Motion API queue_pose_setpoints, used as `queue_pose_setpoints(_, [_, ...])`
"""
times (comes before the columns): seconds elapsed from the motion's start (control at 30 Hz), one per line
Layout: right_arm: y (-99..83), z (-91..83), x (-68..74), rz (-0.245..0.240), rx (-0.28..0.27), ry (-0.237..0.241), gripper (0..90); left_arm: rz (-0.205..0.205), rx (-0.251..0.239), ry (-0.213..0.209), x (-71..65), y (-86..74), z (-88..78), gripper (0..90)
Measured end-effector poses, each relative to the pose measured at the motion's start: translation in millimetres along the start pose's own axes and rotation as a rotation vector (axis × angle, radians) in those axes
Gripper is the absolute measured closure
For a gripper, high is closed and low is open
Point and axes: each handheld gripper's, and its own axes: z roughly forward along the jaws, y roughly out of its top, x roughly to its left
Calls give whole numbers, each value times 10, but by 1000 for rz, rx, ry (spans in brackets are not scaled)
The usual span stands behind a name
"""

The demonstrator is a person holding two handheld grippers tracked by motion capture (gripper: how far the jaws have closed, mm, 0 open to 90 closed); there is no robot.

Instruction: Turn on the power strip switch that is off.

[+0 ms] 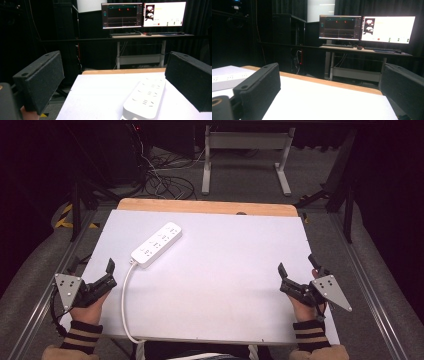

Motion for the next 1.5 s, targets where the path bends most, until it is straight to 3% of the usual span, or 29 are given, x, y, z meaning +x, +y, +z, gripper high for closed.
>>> queue_pose_setpoints(0.53, [-5, -18, 1, -5, 2, 3, 37, -23, -13, -6, 34, 32, 12, 34])
queue_pose_setpoints(0.63, [-8, -11, 4, -8, 4, 2, 36, -29, -13, -10, 51, 57, 14, 61])
queue_pose_setpoints(0.7, [-9, -10, 9, -7, 5, 4, 37, -25, -8, -36, 72, 123, 16, 104])
queue_pose_setpoints(0.73, [-10, -8, 10, -9, 5, 5, 37, -35, 3, -64, 80, 157, 16, 141])
queue_pose_setpoints(0.77, [-10, -8, 12, -9, 5, 7, 37, -35, 3, -64, 80, 157, 16, 202])
queue_pose_setpoints(0.8, [-10, -9, 12, -10, 7, 5, 37, -42, 20, -102, 88, 200, 23, 271])
queue_pose_setpoints(0.87, [-11, -10, 12, -11, 7, 7, 37, -43, 45, -140, 93, 254, 41, 393])
queue_pose_setpoints(1.03, [-12, -12, 10, -10, 8, 9, 37, -65, 87, -200, 113, 358, 98, 717])
queue_pose_setpoints(1.13, [-11, 5, 25, -18, 5, 13, 37, -18, 113, -233, 125, 459, 173, 896])
queue_pose_setpoints(1.17, [-9, 7, 33, -16, 6, 13, 37, -18, 113, -233, 125, 459, 173, 897])
queue_pose_setpoints(1.2, [-7, 12, 45, -21, 6, 18, 39, 7, 151, -249, 128, 540, 239, 898])
queue_pose_setpoints(1.23, [-7, 12, 45, -21, 6, 18, 39, 7, 151, -249, 128, 540, 239, 899])
queue_pose_setpoints(1.33, [-7, 21, 75, -33, 13, 24, 42, 32, 231, -283, 111, 723, 410, 900])
queue_pose_setpoints(1.37, [-6, 23, 79, -33, 13, 26, 42, 32, 231, -283, 111, 723, 410, 900])
queue_pose_setpoints(1.4, [-5, 26, 81, -34, 12, 30, 43, 72, 257, -289, 67, 809, 494, 900])
queue_pose_setpoints(1.5, [-2, 25, 81, -33, 11, 34, 44, 128, 334, -303, 0, 931, 651, 900])
